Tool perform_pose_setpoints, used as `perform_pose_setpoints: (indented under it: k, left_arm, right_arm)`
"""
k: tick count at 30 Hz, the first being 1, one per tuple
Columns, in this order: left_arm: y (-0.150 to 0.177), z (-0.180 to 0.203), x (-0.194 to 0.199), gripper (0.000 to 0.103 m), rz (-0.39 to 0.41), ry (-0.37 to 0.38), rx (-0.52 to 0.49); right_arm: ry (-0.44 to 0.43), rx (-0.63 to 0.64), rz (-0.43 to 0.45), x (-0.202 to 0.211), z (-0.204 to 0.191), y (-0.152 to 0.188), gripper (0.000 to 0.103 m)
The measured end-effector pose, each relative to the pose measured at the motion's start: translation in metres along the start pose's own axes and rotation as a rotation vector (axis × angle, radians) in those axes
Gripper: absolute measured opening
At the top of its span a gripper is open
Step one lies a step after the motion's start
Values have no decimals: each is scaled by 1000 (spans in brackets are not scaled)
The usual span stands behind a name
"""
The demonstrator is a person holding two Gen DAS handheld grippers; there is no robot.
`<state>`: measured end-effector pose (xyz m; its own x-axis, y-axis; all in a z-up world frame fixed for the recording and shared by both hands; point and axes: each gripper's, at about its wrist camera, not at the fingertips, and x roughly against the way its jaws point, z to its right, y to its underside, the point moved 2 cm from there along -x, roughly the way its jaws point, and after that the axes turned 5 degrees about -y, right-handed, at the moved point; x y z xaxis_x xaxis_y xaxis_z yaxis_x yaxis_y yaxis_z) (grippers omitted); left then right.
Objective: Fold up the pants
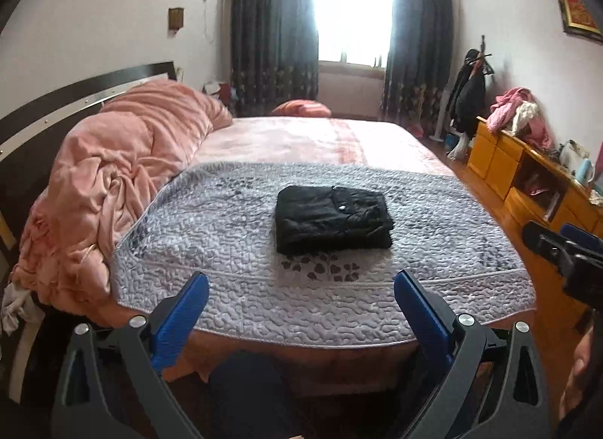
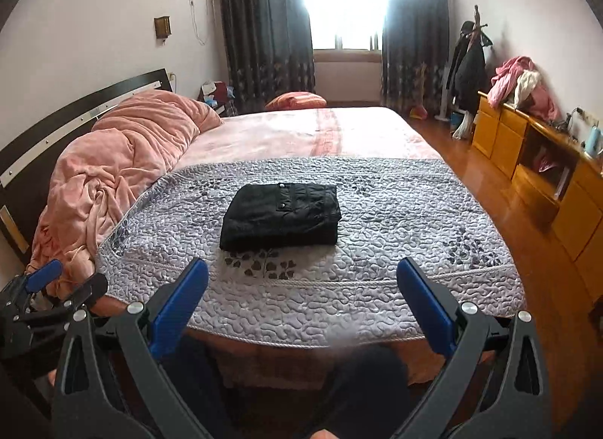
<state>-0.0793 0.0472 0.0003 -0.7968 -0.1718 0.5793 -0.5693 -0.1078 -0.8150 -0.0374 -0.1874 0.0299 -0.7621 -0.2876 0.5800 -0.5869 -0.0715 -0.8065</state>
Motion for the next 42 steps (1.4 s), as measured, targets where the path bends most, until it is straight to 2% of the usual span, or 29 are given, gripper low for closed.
perform_pose_setpoints:
  k: [2, 7, 20, 36, 42]
  left_arm:
    - [-1, 2, 3, 99, 3, 44, 7]
    - [-1, 5, 0, 99, -11, 73, 10]
    - [-5, -4, -15, 99, -38, 3, 43]
    - [-12, -10, -29, 99, -73, 13, 81]
    - [-11, -11, -30, 99, -72, -11, 85]
  right_arm:
    - [-4, 2, 1, 3, 0, 1, 100]
    - [-4, 10, -2, 4, 0, 3, 100]
    - [-26, 13, -33, -19, -1, 0, 100]
    - [-37, 16, -67, -36, -4, 0, 100]
    - [-35, 13, -70, -38, -2, 0, 100]
